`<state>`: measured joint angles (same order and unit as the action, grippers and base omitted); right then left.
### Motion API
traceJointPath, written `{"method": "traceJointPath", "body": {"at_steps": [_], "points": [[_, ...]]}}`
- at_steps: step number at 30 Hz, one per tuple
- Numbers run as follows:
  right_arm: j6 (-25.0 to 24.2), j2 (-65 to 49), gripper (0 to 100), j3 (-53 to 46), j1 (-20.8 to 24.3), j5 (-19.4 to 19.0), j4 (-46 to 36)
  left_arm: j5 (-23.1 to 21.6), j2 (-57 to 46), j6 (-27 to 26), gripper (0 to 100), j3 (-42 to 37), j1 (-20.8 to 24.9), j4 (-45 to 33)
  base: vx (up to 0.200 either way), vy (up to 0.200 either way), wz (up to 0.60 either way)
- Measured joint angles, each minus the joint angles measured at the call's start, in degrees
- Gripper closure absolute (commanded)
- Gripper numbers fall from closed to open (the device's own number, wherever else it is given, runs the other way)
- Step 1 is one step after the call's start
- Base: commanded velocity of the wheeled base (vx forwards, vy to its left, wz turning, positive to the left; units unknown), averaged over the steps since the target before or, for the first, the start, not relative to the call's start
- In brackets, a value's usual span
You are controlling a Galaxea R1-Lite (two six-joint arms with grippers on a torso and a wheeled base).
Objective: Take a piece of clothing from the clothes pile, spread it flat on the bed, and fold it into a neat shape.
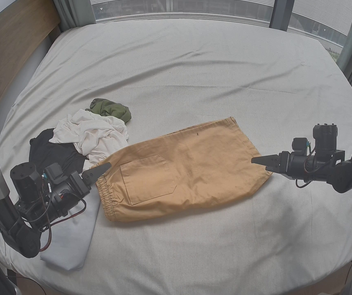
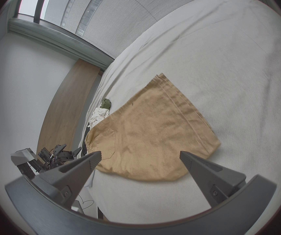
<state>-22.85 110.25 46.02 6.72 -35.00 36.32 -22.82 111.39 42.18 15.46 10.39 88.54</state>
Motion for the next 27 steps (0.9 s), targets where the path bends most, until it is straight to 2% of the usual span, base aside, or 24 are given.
{"method": "traceJointPath", "body": {"at_steps": [9,15,22,27], "points": [[-0.2,3.3,0,-3.7,-2.1,0.0,4.4,0.0,-0.7,-4.1,0,-3.0,3.8,0.0,0.000,0.000,0.00],[-1.4,6.9,0,-3.8,-2.4,0.1,8.1,0.0,-0.8,-4.3,0,-3.6,4.2,0.0,0.000,0.000,0.00],[-2.3,11.5,0,-2.0,-2.2,2.8,11.4,0.0,-0.8,-4.3,0,-3.7,4.3,0.0,0.000,0.000,0.00],[-4.5,13.6,0,-0.7,-1.9,2.8,12.2,0.0,-0.8,-4.3,0,-3.6,4.2,0.0,0.000,0.000,0.00]]}}
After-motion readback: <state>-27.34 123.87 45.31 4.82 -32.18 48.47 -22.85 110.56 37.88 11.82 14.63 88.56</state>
